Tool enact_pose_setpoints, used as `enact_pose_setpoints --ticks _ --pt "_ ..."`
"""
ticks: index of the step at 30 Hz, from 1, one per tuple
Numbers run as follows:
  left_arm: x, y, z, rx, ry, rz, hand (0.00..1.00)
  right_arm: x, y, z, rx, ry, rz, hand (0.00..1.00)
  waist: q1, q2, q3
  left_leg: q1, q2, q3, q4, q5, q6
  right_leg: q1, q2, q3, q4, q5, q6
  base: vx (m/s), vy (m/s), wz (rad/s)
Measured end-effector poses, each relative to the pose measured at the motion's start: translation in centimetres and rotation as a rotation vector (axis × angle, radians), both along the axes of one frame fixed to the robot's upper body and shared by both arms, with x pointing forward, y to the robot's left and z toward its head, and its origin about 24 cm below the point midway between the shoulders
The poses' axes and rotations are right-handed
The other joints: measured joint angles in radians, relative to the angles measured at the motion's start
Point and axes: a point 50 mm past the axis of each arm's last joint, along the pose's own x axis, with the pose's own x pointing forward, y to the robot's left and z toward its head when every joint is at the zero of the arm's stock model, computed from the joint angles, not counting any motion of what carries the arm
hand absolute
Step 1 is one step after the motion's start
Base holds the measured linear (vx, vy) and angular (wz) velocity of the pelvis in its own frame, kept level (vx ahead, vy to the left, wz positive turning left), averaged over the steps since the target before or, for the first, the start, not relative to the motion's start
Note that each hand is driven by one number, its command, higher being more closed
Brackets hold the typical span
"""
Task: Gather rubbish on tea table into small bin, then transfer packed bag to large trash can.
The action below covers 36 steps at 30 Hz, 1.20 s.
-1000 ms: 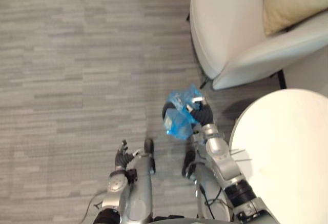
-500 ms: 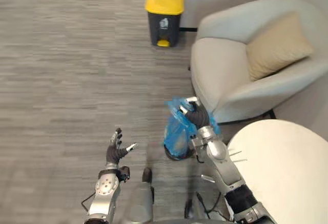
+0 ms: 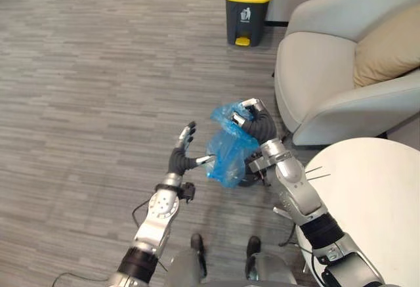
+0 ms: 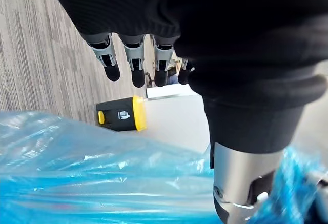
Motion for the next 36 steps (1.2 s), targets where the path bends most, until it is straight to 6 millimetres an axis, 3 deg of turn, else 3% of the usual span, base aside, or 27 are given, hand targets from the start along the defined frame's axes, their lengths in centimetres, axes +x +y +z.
enact_pose_setpoints --ticks 3,8,9,14,18,20,21,27,31,34,36 --pt "-0.5 -0.9 -2.1 0.089 0.077 -0.032 0.00 -0.7 2.8 0.5 0.014 -0.003 0.123 1.00 0.000 -0.011 -0.035 0.029 -0.016 0.001 -0.063 0.035 0.009 0.015 0.002 0.010 -0.040 0.030 0.006 -0.03 0.094 0.01" --pt "-0.3 -2.0 -2.9 0.139 0.104 -0.085 0.00 -1.1 5.7 1.4 -0.018 -0.018 0.234 1.00 0.005 -0.020 -0.050 0.049 -0.011 0.006 -0.082 0.050 0.006 0.036 0.010 0.042 -0.069 0.052 0.003 -0.04 0.033 -0.05" --pt "-0.1 -1.7 -3.0 0.164 0.104 -0.085 1.00 -1.0 6.2 1.7 -0.017 -0.023 0.253 1.00 0.006 -0.021 -0.054 0.056 -0.007 0.009 -0.083 0.050 0.006 0.036 0.016 0.056 -0.070 0.056 0.003 -0.05 0.011 -0.23" --pt "0.2 -0.8 -2.9 0.236 0.071 -0.086 1.00 -1.3 7.6 2.1 -0.016 -0.013 0.328 1.00 0.006 -0.027 -0.061 0.060 0.012 0.032 -0.090 0.056 -0.003 0.036 0.040 0.082 -0.091 0.073 -0.010 -0.06 -0.015 -0.17" --pt "1.3 -1.2 -3.0 0.264 0.087 -0.090 1.00 -2.5 9.6 0.2 -0.069 0.063 0.441 1.00 0.007 -0.028 -0.062 0.059 0.034 0.031 -0.091 0.066 -0.018 0.040 0.059 0.082 -0.103 0.082 -0.022 -0.03 -0.035 -0.04" --pt "1.3 -1.1 -3.1 0.257 0.091 -0.075 1.00 -2.6 9.7 0.3 -0.061 0.063 0.445 1.00 0.007 -0.028 -0.062 0.059 0.040 0.030 -0.091 0.070 -0.024 0.040 0.067 0.082 -0.104 0.085 -0.026 -0.01 -0.022 -0.04" --pt "1.3 -1.2 -3.1 0.248 0.093 -0.076 1.00 -2.5 9.7 0.4 -0.056 0.062 0.444 0.00 0.006 -0.028 -0.063 0.059 0.041 0.030 -0.091 0.072 -0.027 0.040 0.073 0.082 -0.106 0.086 -0.028 0.00 0.000 0.00" --pt "1.1 -1.2 -2.5 0.157 0.086 -0.033 1.00 -2.8 9.6 0.0 -0.072 0.052 0.468 0.00 0.004 -0.028 -0.069 0.059 0.057 0.029 -0.091 0.075 -0.033 0.046 0.090 0.084 -0.119 0.090 -0.033 0.00 -0.001 -0.01" --pt "-0.5 -0.3 -3.9 0.064 0.154 0.052 1.00 -3.7 8.1 -2.9 -0.152 0.086 0.405 0.00 0.003 -0.027 -0.096 0.068 0.060 0.027 -0.091 0.074 -0.034 0.059 0.093 0.084 -0.124 0.088 -0.031 0.02 0.006 0.00" --pt "-1.4 1.3 -4.4 0.009 0.186 0.134 1.00 -3.9 5.7 -3.9 -0.217 0.063 0.298 0.00 0.003 -0.027 -0.096 0.069 0.060 0.025 -0.091 0.071 -0.038 0.061 0.093 0.084 -0.124 0.084 -0.025 0.00 0.000 0.00" --pt "-2.4 3.8 -5.0 -0.023 0.210 0.242 1.00 -3.5 2.1 -4.7 -0.356 0.002 0.104 0.00 0.004 -0.028 -0.096 0.070 0.060 0.026 -0.091 0.069 -0.040 0.062 0.092 0.085 -0.124 0.081 -0.021 -0.02 0.013 0.00"
